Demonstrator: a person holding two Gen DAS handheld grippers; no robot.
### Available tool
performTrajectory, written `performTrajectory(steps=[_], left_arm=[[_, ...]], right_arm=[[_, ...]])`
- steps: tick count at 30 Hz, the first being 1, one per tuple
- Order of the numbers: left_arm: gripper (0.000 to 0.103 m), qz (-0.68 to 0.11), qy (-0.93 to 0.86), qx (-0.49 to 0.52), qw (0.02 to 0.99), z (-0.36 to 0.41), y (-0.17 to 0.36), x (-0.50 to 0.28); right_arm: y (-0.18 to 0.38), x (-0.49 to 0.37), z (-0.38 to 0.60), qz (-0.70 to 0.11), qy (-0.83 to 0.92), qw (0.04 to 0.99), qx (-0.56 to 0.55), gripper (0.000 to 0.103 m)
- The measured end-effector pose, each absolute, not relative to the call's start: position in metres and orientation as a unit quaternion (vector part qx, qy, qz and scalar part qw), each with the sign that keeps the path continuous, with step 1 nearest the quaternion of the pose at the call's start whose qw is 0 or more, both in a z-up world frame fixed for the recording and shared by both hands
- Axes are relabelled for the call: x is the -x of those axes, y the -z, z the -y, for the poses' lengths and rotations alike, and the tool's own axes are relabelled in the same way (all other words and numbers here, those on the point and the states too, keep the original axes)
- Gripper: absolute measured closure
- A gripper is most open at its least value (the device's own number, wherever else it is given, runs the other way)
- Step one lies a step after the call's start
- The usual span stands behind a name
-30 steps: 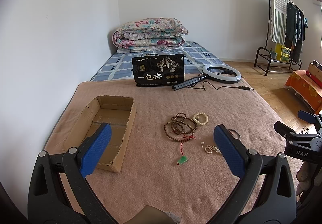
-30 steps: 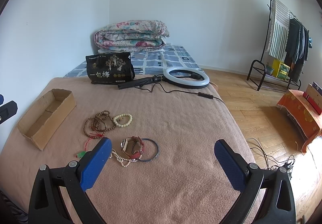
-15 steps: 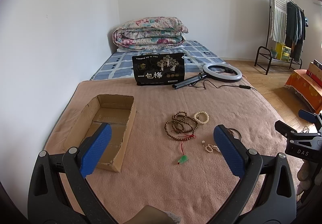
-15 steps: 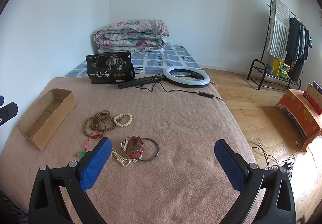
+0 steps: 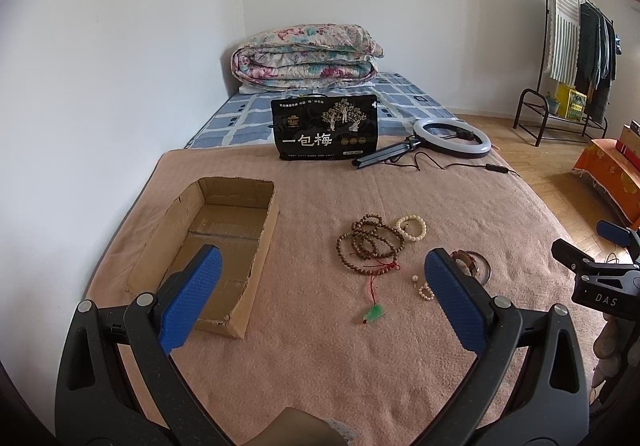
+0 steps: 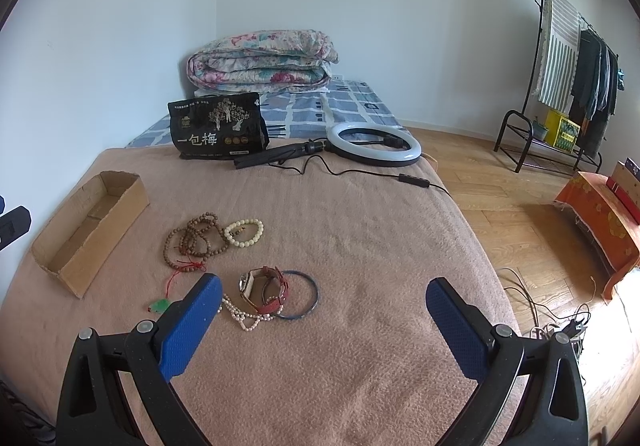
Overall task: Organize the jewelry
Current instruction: 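Move the left gripper to the green jade pendant while the right gripper approaches the red-strap watch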
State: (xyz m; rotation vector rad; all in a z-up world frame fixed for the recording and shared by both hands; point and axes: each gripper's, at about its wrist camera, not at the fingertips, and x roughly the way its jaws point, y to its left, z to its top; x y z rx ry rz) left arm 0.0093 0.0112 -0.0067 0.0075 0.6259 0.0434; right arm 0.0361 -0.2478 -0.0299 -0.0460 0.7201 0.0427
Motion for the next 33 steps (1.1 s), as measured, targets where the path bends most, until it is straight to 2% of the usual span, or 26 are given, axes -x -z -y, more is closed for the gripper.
performTrajectory(steps=[17, 19, 21, 25, 27, 33], left_arm=[[0.000, -0.371, -0.013, -0.010, 0.929, -0.012, 0.043, -0.037], [0.000, -0.377, -0.013, -0.008, 0.926, -0.013, 0.047, -0.040], [0.006, -0.381, -0.008, -0.006, 0.925, -0.013, 0.051, -0.042], [0.012, -0.400, 0.010, -0.009, 0.916, -0.009, 0.062, -0.047], [0.024, -0.415, 0.023, -0.011, 0.910, -0.006, 0.068, -0.052], [0.040, -0.447, 0.057, -0.003, 0.893, 0.001, 0.083, -0.064]], right_arm=[[0.053, -0.072, 0.250, -0.397, -0.080, 0.915, 0.006, 0.000], [0.058, -0.079, 0.252, -0.412, -0.099, 0.906, -0.003, 0.003], [0.063, -0.087, 0.255, -0.430, -0.115, 0.895, -0.012, 0.009], [0.073, -0.101, 0.257, -0.460, -0.130, 0.877, -0.041, 0.016], [0.080, -0.104, 0.253, -0.475, -0.143, 0.867, -0.048, 0.021], [0.100, -0.120, 0.251, -0.516, -0.161, 0.838, -0.071, 0.038]])
